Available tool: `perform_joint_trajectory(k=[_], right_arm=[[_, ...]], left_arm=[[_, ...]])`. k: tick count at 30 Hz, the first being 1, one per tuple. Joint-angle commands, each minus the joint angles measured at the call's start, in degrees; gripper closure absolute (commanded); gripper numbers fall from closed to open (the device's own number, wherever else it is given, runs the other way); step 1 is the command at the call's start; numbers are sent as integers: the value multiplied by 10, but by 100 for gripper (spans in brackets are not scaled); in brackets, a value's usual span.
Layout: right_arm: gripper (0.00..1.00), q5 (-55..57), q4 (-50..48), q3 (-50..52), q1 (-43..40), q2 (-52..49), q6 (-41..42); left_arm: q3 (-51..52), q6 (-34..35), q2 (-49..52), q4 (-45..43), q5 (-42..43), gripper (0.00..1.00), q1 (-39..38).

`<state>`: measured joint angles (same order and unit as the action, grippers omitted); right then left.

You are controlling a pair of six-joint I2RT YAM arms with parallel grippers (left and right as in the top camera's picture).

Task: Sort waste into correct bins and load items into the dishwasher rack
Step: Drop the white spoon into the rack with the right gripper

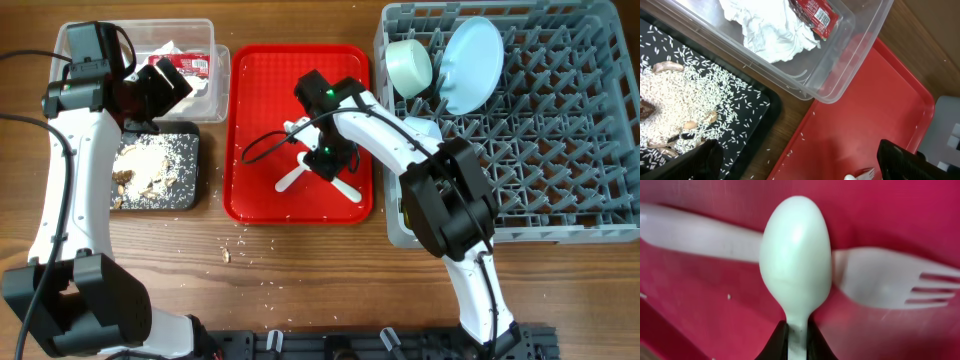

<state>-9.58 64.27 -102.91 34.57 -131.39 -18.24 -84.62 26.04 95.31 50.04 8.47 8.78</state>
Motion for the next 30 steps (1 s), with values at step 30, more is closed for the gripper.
perform_joint_trajectory(k=[30], right_arm=[[64, 165, 120, 69, -281, 271, 281]], left_arm=[[-7, -1, 1, -1, 5, 0, 1]])
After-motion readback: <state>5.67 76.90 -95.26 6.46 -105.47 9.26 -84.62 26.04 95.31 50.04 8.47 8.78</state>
